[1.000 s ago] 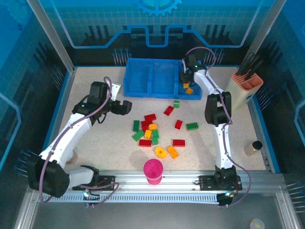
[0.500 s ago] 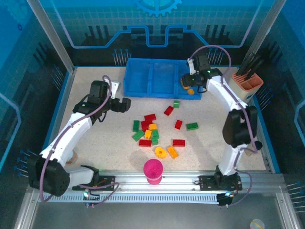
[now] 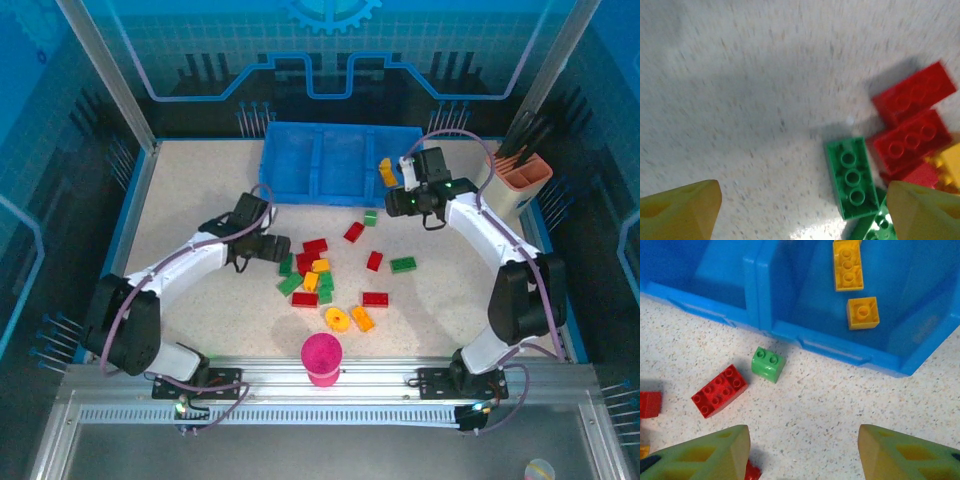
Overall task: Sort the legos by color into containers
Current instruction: Pick up the lego from the center of the table.
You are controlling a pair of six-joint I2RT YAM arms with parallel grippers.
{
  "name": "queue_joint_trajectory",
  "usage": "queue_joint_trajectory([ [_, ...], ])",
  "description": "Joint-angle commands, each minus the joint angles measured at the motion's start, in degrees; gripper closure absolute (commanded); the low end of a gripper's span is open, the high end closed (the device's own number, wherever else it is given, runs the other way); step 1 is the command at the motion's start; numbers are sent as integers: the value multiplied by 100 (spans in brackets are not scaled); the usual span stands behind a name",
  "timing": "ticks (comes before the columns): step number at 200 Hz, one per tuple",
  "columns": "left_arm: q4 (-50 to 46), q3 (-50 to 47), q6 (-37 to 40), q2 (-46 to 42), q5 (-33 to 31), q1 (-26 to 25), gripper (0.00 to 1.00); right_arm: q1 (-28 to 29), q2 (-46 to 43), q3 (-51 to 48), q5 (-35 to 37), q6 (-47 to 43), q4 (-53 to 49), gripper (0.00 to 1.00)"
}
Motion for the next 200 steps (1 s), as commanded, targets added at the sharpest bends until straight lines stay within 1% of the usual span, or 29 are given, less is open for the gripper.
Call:
queue_joint_trajectory([
  [1,214,-320,-472,90,-116,-137,15,-101,-199,-94,-305,-50,123,39],
  [47,602,-538,-703,483,-30,-393,16,-198,-199,-199,-313,-92,83,38],
  [79,783,-516,-743,778,30,-426,17,-226,-113,-157,-240,-83,29,38],
  [114,612,-283,-752,1059,-76,-444,20,-226,-76,-138,-191,-53,11,38],
  [150,401,-51,-756,1338,-143,-469,26,-222,8,-81,-126,-73,-20,39],
  [163,380,-5,-763,1384,-159,-477,29,-226,58,-68,-113,-81,-19,39],
  [170,378,12,-761,1409,-143,-472,33,-226,81,-68,-86,-83,-7,39],
  [183,331,73,-752,1487,-82,-479,44,-223,125,-61,-46,-86,-11,39],
  [200,278,144,-752,1579,-43,-478,51,-220,180,-50,-14,-96,-18,39],
])
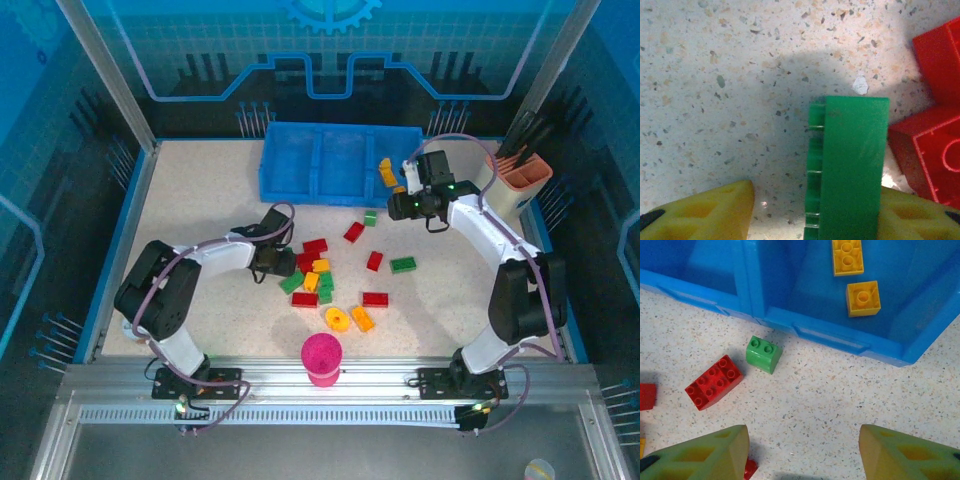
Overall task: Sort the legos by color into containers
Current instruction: Pick up the lego from the center of the table, then place the lego in the container.
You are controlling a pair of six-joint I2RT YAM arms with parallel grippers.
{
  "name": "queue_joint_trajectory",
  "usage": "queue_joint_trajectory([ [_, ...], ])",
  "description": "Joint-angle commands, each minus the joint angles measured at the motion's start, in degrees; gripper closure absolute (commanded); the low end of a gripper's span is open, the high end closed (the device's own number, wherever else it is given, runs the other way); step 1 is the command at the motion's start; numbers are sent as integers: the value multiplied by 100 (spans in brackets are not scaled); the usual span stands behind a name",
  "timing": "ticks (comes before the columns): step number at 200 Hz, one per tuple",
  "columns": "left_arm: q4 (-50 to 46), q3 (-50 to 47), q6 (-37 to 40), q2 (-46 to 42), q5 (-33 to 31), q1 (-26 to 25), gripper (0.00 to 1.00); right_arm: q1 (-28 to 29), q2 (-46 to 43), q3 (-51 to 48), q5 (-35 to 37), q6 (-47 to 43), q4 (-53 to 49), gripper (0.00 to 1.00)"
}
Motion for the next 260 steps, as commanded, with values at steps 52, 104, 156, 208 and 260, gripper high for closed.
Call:
queue_joint_trajectory([
  [52,-365,302,-18,241,21,-44,74,-91,167,99,200,-90,5,39],
  [104,-890,1199,369,-282,-634,-34,81,-95,-165,-230,12,-19,5,39],
  [156,-565,2499,1237,-33,-1214,254,83,-74,-745,-956,-423,472,77,40],
  [208,155,3285,1318,830,-1056,735,85,99,-669,-1158,-879,1261,-28,43],
  [260,233,4355,1315,2050,-694,949,84,799,-399,-1207,-518,1876,-160,40],
])
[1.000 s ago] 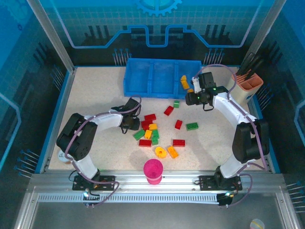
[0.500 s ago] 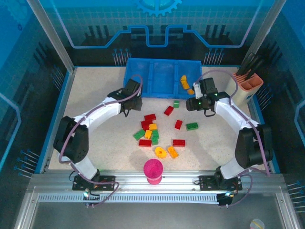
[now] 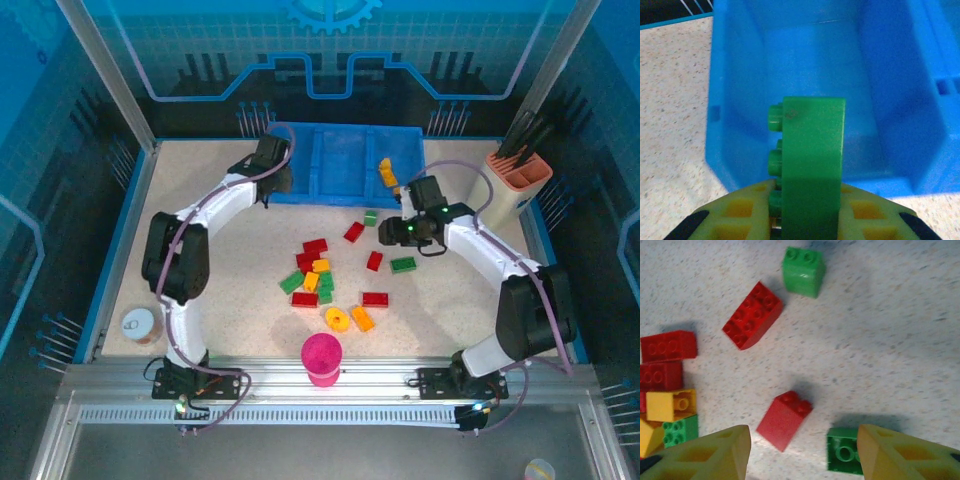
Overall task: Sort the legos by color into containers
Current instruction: Place the lego in the container.
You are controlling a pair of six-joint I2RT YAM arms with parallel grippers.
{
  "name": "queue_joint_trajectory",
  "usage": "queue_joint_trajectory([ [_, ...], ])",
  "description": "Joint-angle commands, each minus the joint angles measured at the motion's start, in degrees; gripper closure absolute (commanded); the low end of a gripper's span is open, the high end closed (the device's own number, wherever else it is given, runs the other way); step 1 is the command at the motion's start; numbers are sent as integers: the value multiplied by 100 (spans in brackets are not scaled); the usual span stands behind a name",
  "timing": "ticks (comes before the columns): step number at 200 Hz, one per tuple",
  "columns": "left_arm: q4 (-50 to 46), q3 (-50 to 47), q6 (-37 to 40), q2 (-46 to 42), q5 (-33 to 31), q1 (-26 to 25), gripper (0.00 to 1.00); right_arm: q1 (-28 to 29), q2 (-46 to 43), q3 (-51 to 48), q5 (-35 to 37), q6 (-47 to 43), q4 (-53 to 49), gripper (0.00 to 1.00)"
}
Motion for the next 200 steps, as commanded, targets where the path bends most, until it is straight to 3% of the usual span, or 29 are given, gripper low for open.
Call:
queue_joint_trajectory([
  [1,177,513,126,429,201,60,84,330,185,-50,127,491,-146,40],
  [41,158,1093,82,1103,383,220,82,705,653,95,482,808,-485,39],
  [89,218,1302,59,1399,460,240,63,869,877,19,615,990,-454,34],
  [134,388,1300,175,1214,663,211,48,882,914,-114,612,1059,-332,34],
  [200,366,1088,365,288,764,109,45,932,1337,153,660,1058,-75,40],
])
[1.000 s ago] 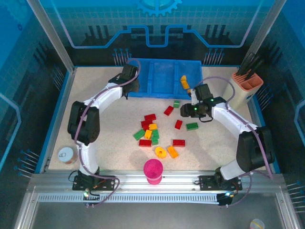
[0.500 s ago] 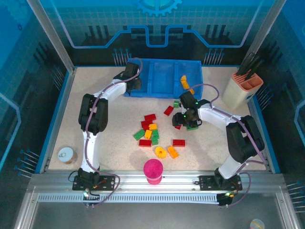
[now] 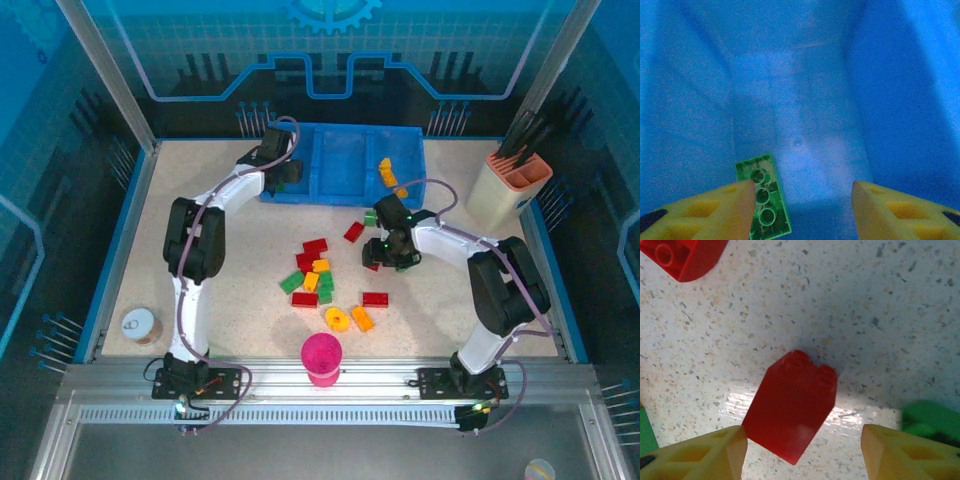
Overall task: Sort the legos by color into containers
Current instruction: Place the lego in the container, then pick up the lego from the center of the table.
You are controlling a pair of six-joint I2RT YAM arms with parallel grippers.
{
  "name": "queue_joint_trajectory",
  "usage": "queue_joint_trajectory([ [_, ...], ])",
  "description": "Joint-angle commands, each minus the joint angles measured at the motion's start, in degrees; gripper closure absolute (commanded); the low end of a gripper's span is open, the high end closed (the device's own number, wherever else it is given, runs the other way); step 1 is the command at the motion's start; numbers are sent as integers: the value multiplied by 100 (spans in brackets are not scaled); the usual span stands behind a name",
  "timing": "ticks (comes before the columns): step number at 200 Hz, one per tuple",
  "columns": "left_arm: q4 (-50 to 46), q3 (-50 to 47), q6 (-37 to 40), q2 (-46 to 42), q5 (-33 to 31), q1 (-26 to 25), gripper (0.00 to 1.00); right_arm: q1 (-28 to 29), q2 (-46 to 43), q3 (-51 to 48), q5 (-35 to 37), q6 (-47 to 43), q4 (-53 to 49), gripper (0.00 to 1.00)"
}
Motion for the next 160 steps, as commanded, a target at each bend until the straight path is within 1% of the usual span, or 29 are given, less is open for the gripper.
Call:
queue_joint_trajectory([
  [1,80,-41,198,-836,141,-84,45,101,230,164,85,72,116,40],
  [53,89,-502,303,-1617,126,-101,43,109,745,387,141,-55,146,43],
  [104,97,-1011,216,-2299,23,-110,42,100,1101,515,246,-184,308,50],
  [134,-57,-1283,170,-2608,-24,-103,42,100,1298,624,285,-398,341,60],
  [160,-302,-1580,131,-3026,-32,-111,42,98,1282,700,352,-610,241,69],
])
